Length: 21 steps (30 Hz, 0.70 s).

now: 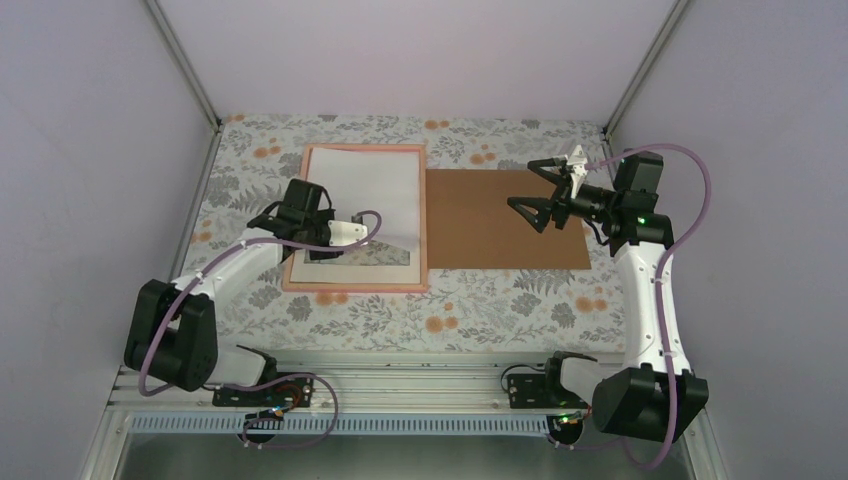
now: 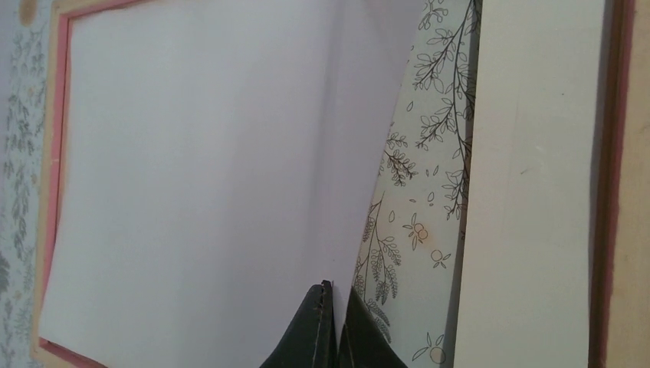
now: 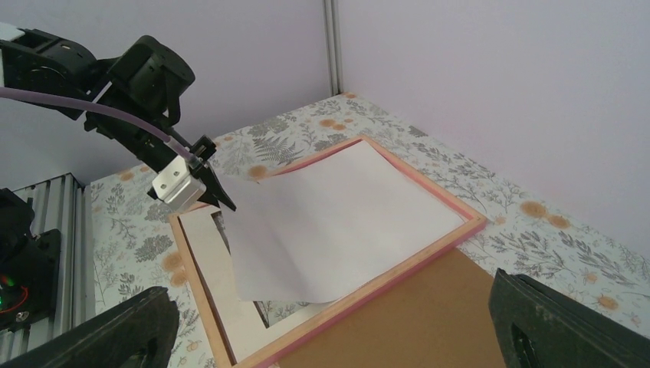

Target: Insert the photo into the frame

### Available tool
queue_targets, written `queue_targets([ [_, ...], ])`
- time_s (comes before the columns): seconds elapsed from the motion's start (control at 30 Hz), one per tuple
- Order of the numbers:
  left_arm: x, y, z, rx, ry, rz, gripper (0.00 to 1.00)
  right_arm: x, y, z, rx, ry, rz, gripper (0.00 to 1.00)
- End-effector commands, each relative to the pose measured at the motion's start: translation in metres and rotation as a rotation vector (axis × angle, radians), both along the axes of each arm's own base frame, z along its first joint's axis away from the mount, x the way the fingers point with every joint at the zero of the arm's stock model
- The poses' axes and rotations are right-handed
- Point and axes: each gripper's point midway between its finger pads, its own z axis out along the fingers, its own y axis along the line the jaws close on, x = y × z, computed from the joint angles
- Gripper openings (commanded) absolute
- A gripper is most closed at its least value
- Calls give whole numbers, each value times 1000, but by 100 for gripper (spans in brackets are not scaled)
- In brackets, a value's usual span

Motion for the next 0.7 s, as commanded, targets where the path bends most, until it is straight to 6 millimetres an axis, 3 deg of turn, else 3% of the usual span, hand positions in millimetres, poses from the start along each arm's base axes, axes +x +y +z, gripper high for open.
queue_targets([
  [0.0,7,-1,-9,-6,-10,40,3,-5,4,3,15,-8,27,100],
  [0.4,10,-2,-19,7,-23,62,7,-4,5,3,20,-5,30,100],
  [0.57,-7,-3,-23,25,46,10,42,-5,4,3,11,-8,28,100],
  [0.67,-13,-2,-20,35,80,-8,53,-5,4,3,12,-9,29,100],
])
